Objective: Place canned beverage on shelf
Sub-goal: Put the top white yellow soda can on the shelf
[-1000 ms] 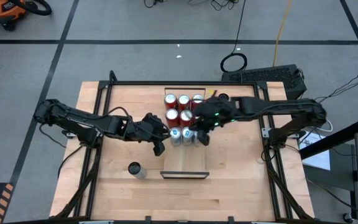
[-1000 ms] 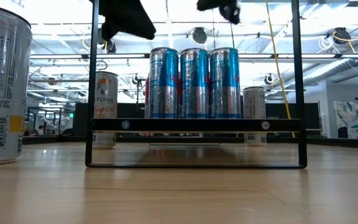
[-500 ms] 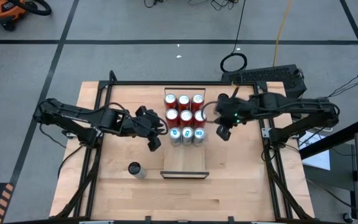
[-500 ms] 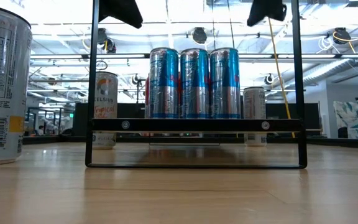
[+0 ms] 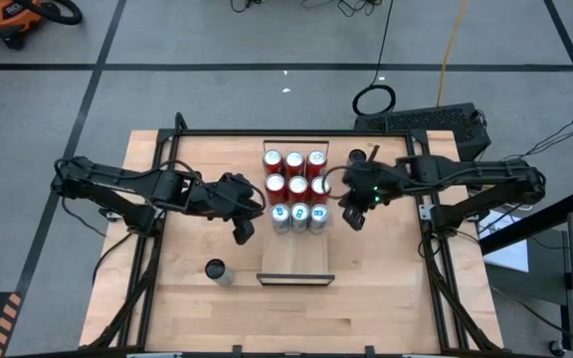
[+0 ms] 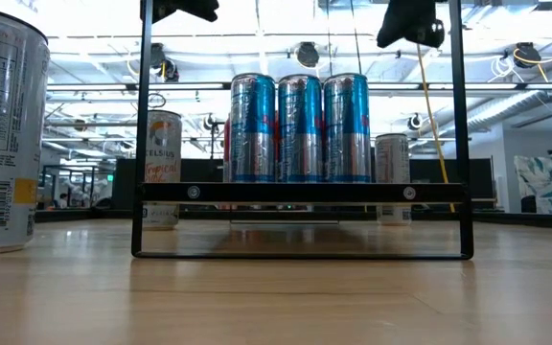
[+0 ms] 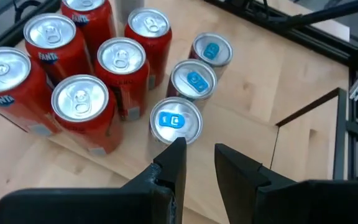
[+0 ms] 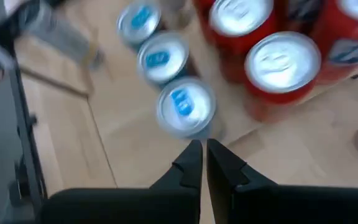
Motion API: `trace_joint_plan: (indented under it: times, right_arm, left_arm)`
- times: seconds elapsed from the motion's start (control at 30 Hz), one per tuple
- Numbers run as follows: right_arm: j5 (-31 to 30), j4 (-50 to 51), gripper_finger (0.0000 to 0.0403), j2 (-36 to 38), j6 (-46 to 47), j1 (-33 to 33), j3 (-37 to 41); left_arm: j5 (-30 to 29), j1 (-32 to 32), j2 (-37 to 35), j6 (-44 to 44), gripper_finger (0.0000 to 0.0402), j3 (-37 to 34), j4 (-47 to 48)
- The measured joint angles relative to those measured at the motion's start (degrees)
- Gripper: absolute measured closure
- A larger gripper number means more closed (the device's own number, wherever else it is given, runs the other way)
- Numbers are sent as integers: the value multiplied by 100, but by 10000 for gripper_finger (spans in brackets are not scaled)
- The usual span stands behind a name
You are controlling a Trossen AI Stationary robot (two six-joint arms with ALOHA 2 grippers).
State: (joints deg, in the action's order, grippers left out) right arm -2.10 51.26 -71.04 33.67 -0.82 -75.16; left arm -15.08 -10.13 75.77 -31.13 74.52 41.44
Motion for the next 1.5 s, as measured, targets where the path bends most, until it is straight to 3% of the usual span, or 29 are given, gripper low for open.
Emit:
trace_joint_plan:
  times: [0.27, 0.5, 0.67, 0.97, 1.07, 1.37, 1.5]
  right_arm:
    - [-382, 197, 403, 343, 38, 794, -11]
    - [236, 618, 387, 362, -1060, 1961, -11]
    - [708, 637, 330, 362, -2196, 2855, -11]
    - [1378, 644, 147, 288, -4562, 3773, -11]
    - [1849, 644, 104, 207, -4984, 4059, -9]
    - [2182, 598, 85, -47, -5494, 4644, -9]
    - [2337, 866, 85, 24, -5153, 4699, -9]
  left_arm:
    - [-423, 162, 2, -13, 314, 100, 8]
    - [-517, 588, 2, -319, 314, 100, 28]
    - [-480, 803, 2, -875, 305, 100, 11]
    - [-761, 868, 6, -906, 250, 100, 177]
    - [-795, 870, 7, -900, 240, 100, 175]
    - [-906, 868, 9, -738, 237, 100, 196]
    - [-926, 868, 9, -417, 237, 100, 197]
